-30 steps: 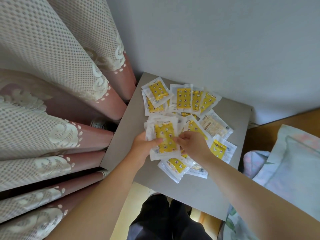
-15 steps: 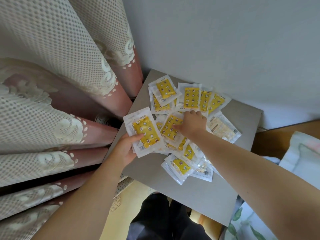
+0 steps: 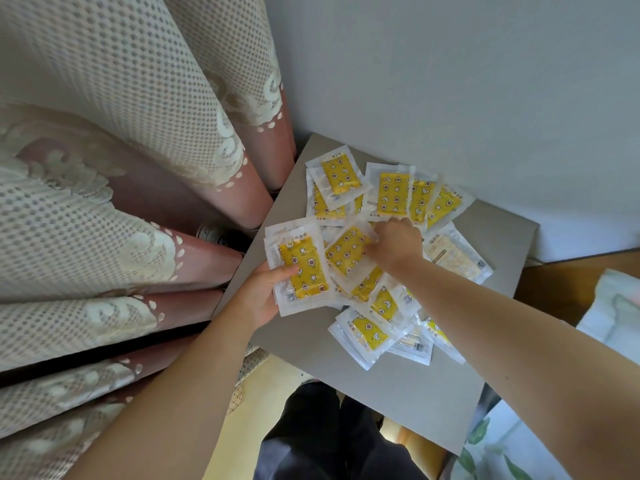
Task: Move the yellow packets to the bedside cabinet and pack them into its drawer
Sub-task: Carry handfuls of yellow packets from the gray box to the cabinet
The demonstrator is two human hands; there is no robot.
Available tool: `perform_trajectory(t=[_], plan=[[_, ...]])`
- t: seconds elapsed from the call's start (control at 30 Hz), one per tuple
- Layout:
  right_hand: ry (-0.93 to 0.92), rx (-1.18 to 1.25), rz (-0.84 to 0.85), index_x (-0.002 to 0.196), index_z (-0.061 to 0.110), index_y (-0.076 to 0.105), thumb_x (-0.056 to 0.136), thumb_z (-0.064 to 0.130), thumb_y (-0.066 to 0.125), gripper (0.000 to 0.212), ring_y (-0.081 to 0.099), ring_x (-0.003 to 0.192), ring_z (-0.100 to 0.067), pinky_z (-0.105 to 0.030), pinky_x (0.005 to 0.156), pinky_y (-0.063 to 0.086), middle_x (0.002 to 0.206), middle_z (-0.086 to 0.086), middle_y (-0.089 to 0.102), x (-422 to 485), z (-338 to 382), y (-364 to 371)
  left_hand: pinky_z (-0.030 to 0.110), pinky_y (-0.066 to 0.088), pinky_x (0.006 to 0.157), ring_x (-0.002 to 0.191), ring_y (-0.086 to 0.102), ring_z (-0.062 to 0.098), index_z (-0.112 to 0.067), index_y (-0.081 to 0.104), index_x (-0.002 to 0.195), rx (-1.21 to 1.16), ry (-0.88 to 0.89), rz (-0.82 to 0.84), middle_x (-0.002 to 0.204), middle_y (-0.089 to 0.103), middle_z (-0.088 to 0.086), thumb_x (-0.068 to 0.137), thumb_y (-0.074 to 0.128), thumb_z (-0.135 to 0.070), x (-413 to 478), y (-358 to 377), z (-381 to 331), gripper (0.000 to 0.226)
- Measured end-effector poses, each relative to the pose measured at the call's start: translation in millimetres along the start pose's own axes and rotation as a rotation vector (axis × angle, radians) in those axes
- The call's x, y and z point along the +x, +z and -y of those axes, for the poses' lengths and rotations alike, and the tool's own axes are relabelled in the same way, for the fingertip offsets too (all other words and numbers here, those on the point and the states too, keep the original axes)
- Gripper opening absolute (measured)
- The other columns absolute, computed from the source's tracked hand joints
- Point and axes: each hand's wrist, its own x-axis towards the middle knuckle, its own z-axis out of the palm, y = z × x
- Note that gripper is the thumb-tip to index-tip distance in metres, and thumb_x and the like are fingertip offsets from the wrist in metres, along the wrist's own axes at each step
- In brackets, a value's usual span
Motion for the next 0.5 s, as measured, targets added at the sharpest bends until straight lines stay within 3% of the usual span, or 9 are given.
perform_trajectory(t=[0.07, 0.13, 0.2, 0.3, 0.5], plan=[[-0.047, 0.029, -0.021, 0.074, 0.012, 0.057, 0.091, 0.020, 0.054, 0.018, 0.048, 0.103, -0.029, -0.034, 0.078, 0.038, 0.082, -0.006, 0.049, -1.6, -2.0, -2.3, 0.054, 0.048, 0.096, 0.118, 0.057, 0.038, -0.006, 0.048, 0.137, 0.012, -0.001, -0.008, 0.131, 0.058, 0.020, 0.078, 0.067, -0.006, 1.3, 2.9, 1.7, 0.061], [-0.048, 0.209, -0.037, 0.058, 0.013, 0.042, 0.091, 0.011, 0.054, 0.035, 0.052, 0.093, -0.028, -0.030, 0.066, 0.036, 0.074, -0.005, 0.046, -4.4, -5.7, -4.7, 0.056, 0.044, 0.100, 0.119, 0.056, 0.039, -0.005, 0.048, 0.137, 0.014, -0.004, -0.026, 0.132, 0.057, 0.021, 0.079, 0.066, -0.006, 2.1, 5.2, 2.9, 0.060], [-0.020, 0.383, -0.020, 0.056, 0.014, 0.033, 0.091, 0.003, 0.050, 0.040, 0.061, 0.084, -0.032, -0.027, 0.056, 0.033, 0.069, -0.008, 0.048, -8.2, -13.5, -7.9, 0.053, 0.046, 0.097, 0.117, 0.057, 0.039, -0.005, 0.050, 0.135, 0.012, -0.010, -0.043, 0.130, 0.058, 0.020, 0.078, 0.062, -0.008, 1.9, 5.8, 3.5, 0.058], [-0.016, 0.389, 0.007, 0.062, 0.011, 0.038, 0.089, 0.000, 0.048, 0.030, 0.063, 0.080, -0.036, -0.028, 0.057, 0.035, 0.078, -0.020, 0.062, -16.9, -25.6, -12.0, 0.046, 0.056, 0.083, 0.107, 0.064, 0.035, -0.007, 0.053, 0.131, 0.037, -0.026, -0.063, 0.125, 0.062, 0.019, 0.084, 0.058, -0.002, 0.0, 4.4, 5.2, 0.048], [0.072, 0.259, 0.096, 0.060, 0.013, 0.041, 0.086, 0.002, 0.047, 0.029, 0.048, 0.069, -0.022, -0.025, 0.048, 0.029, 0.066, 0.000, 0.041, -33.5, -21.5, -8.8, 0.038, 0.060, 0.069, 0.091, 0.070, 0.026, -0.010, 0.059, 0.119, 0.104, -0.051, -0.061, 0.106, 0.070, 0.012, 0.089, 0.054, 0.004, -6.9, 6.5, 19.0, 0.033]])
